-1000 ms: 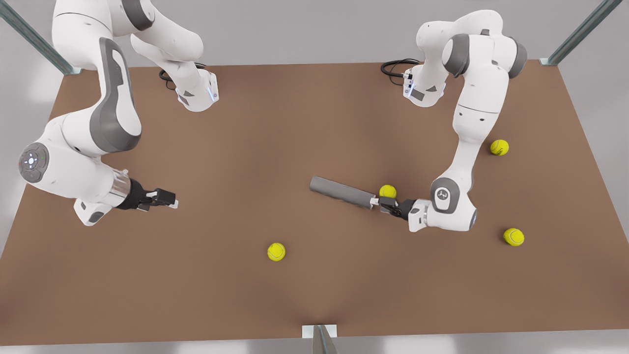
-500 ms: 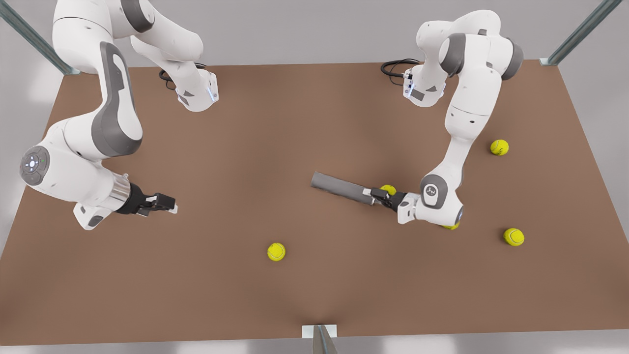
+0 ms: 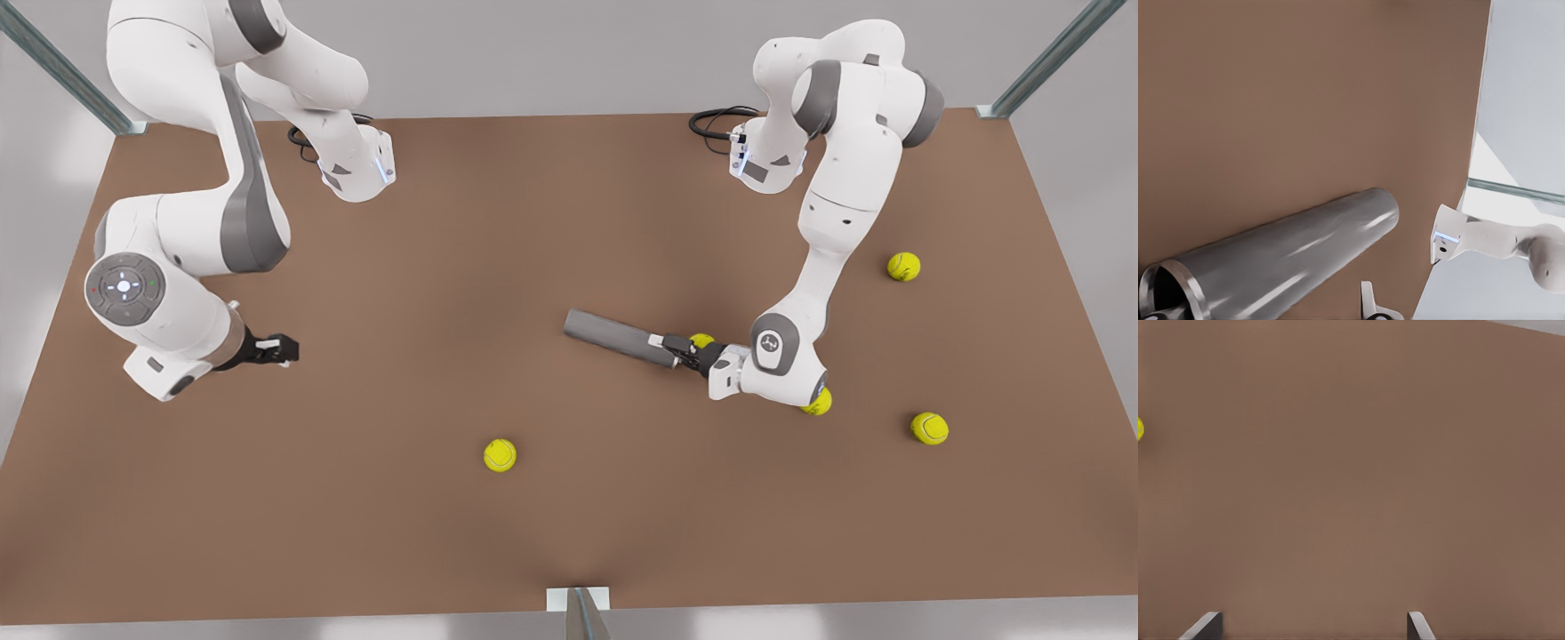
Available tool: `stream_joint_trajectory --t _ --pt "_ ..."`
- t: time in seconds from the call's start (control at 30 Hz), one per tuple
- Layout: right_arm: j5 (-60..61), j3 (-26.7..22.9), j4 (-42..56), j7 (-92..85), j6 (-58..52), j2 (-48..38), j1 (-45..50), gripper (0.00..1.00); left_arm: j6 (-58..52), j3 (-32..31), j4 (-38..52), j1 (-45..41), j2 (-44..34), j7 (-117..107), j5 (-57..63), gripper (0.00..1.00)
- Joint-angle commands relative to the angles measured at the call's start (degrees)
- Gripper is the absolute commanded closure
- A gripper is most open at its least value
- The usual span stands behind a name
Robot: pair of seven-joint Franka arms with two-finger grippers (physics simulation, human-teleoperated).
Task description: Put the tennis tube upright
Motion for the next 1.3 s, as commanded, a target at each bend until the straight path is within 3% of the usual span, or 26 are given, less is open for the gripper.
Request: stream_joint_trajectory --t 0.0,0.37,0.5,0.8,0.87,0.9,0.93,1.03,1.27 --pt "-0.10 0.01 0.02 0.10 0.00 0.08 0.21 0.00 0.04 0.00 0.00 -0.05 0.04 0.00 0.00 0.00" --pt "-0.45 -0.43 3.62 0.01 0.62 0.52 -0.23 0.00 0.04 -0.62 0.00 -0.66 0.75 -0.09 -0.18 0.00" --pt "-0.27 -0.43 5.29 0.10 1.49 0.70 -0.23 0.00 0.04 -0.53 0.00 -0.66 0.75 -0.09 -0.18 0.27" --pt "3.06 -0.34 5.47 1.15 1.49 0.70 -0.14 0.00 -1.54 -0.44 0.09 -0.66 0.66 0.00 0.26 0.44" --pt "8.74 -8.74 4.59 0.54 2.46 0.08 3.89 0.00 -1.63 -0.44 0.09 -0.66 0.66 0.00 0.26 0.47" --pt "16.94 -26.04 2.67 -2.26 2.55 -0.18 16.08 0.00 -1.63 -0.44 0.09 -0.75 0.66 0.00 0.26 0.47" --pt "17.04 -27.58 2.04 -3.77 2.55 -0.18 17.70 0.00 -1.80 -0.44 0.09 -0.75 0.66 0.00 0.26 0.49" --pt "16.86 -20.99 -6.22 -3.24 6.51 -5.37 11.72 0.00 -2.16 -0.44 0.09 -0.75 0.57 0.00 0.35 0.51" --pt "14.40 -21.17 -3.85 -3.59 5.10 -5.10 11.81 0.00 -3.21 -0.44 0.09 -0.84 0.39 0.00 0.35 0.55"
